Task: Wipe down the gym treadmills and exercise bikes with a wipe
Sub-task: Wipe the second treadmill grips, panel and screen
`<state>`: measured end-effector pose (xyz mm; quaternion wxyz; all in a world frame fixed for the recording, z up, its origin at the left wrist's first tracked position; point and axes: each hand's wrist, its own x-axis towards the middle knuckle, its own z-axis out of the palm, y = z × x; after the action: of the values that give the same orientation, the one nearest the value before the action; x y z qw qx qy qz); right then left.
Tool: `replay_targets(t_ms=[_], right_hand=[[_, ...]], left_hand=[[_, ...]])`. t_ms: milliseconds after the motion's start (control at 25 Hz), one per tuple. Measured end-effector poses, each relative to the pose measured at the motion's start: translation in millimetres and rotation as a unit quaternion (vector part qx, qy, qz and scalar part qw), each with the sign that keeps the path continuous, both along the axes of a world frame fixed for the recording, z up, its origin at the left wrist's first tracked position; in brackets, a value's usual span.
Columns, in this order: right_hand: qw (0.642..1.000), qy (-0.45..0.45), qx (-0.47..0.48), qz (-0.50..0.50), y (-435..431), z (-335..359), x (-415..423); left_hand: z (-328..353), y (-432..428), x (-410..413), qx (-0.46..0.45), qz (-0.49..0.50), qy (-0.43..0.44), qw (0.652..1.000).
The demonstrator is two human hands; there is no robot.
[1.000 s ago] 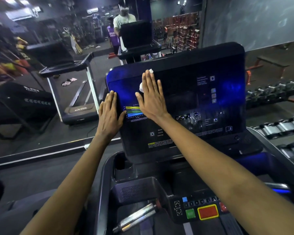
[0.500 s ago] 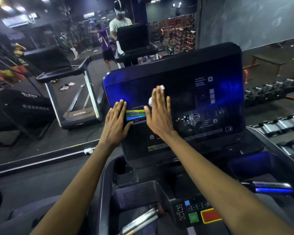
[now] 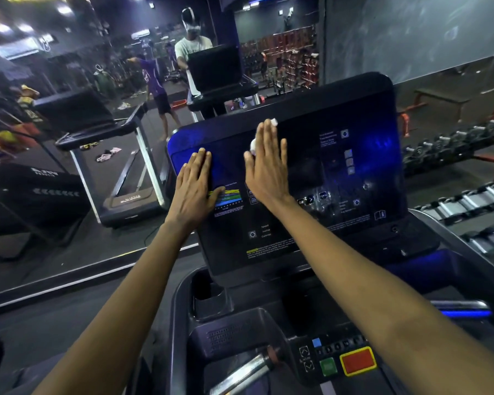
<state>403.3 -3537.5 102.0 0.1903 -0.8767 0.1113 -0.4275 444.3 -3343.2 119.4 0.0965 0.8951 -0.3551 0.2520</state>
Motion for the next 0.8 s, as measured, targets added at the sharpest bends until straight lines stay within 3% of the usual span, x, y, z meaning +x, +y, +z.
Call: replay_targets(t_ms=[160, 400, 640, 800], right_hand=[[0.991, 0.022, -0.119, 0.049, -5, 0, -1], [0.997, -0.009, 0.068, -0.042, -15, -5, -6], [0.997, 0.038, -0.039, 0.050, 13, -40, -27], [0.996, 0.064, 0.066, -0.011, 11, -91, -66]], left_hand=[[-1, -3, 2, 0.003, -0.002, -0.010, 1.000], [1, 0, 2, 0.016, -0.005, -0.018, 1.000], [-3, -2, -2, 0.030, -0.007, -0.034, 0.999], [-25, -5, -11, 0.099, -0.053, -0.070, 0.991]])
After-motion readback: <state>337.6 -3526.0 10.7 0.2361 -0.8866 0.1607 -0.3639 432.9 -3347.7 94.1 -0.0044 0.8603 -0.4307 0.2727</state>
